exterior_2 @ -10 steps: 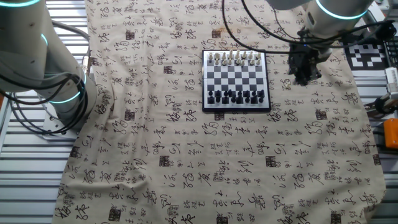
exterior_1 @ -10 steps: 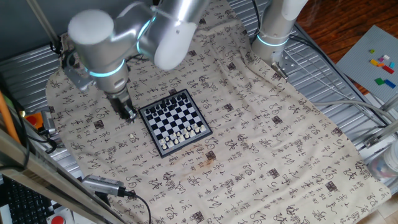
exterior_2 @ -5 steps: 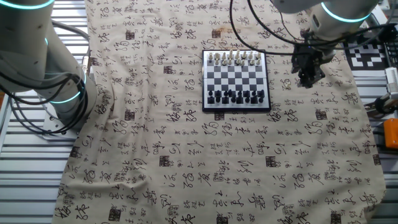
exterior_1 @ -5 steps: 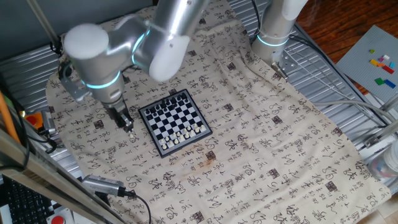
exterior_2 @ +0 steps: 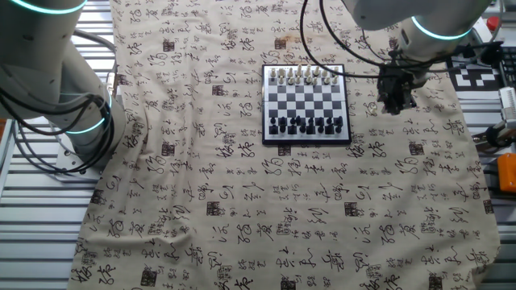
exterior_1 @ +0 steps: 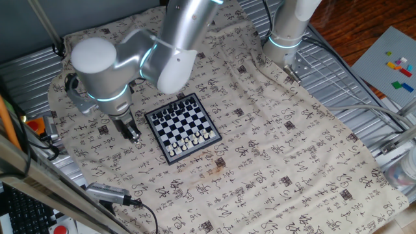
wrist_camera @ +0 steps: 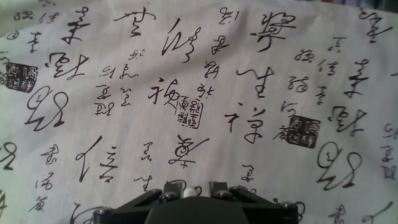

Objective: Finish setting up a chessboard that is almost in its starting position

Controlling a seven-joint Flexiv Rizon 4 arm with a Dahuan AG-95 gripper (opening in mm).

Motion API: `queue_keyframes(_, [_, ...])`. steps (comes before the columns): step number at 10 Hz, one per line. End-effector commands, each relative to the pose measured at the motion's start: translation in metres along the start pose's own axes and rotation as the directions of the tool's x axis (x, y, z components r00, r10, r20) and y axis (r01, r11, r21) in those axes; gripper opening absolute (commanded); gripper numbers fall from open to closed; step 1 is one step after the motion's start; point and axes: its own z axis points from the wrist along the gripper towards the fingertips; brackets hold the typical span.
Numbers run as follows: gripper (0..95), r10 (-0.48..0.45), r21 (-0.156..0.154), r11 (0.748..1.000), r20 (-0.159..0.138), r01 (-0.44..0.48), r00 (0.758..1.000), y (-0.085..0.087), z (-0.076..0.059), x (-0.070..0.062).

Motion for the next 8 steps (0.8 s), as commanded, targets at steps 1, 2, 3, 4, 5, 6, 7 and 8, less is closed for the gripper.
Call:
queue_keyframes(1, [19.0,0.005,0.0,1.0,-0.003,-0.005,1.0,0.0025,0.0038,-0.0004])
queue_keyframes(2, [19.0,0.009,-0.002,1.0,-0.003,-0.009,1.0,0.0036,0.0054,0.0001])
queue_keyframes(3, [19.0,0.009,-0.001,1.0,-0.003,-0.009,1.0,0.0039,0.0063,0.0005])
queue_keyframes(4, [19.0,0.012,-0.005,1.0,-0.002,-0.012,1.0,0.004,0.0073,0.0015])
queue_keyframes(5, [19.0,0.014,-0.005,1.0,-0.003,-0.014,1.0,0.0044,0.0086,0.004])
queue_keyframes(6, [19.0,0.014,-0.004,1.0,-0.002,-0.014,1.0,0.0047,0.0096,0.0055])
queue_keyframes(7, [19.0,0.017,-0.005,1.0,-0.002,-0.017,1.0,0.0053,0.0104,0.0067])
queue_keyframes(8, [19.0,0.016,-0.005,1.0,-0.001,-0.016,1.0,0.0057,0.0113,0.0069])
